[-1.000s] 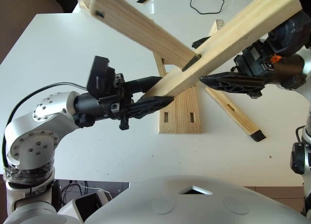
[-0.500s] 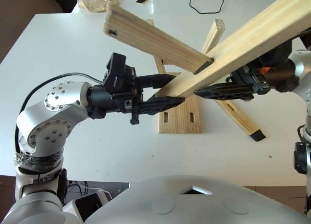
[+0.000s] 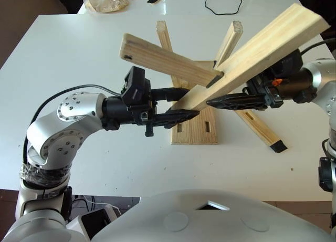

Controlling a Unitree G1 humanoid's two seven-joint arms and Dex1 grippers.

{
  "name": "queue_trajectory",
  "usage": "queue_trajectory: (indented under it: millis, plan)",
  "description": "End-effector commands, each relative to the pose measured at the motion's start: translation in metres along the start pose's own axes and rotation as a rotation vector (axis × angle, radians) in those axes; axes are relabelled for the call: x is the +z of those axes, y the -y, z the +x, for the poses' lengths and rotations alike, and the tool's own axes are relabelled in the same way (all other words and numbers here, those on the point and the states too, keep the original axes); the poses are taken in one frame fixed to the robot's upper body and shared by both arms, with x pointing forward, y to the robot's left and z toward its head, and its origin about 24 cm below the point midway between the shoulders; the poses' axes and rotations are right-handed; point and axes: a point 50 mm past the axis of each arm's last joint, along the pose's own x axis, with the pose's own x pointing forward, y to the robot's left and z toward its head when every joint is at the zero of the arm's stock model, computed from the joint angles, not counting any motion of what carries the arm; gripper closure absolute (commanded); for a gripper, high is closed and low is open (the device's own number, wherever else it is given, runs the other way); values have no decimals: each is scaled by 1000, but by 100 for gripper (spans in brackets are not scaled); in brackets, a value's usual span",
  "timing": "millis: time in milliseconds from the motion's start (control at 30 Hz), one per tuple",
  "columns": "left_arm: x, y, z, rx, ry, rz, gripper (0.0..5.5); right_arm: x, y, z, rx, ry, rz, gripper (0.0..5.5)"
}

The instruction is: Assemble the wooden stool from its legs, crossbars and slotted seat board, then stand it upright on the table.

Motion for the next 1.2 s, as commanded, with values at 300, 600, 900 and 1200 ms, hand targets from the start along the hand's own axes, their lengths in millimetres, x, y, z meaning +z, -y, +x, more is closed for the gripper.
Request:
queue_trajectory:
  millis: [300,600,900,1200]
  plan:
    - [-68,-30,-40,315,-309,7,138,10,2,-21,-104,-30,-102,350]
    - [-91,-35,-53,404,-370,25,99,-63,6,-57,-241,-431,-105,350]
    - [-97,-40,-54,421,-402,46,99,-78,5,-54,-225,-450,-114,350]
    - [-107,-39,-56,439,-438,54,99,-79,-2,-45,-173,-429,-103,350]
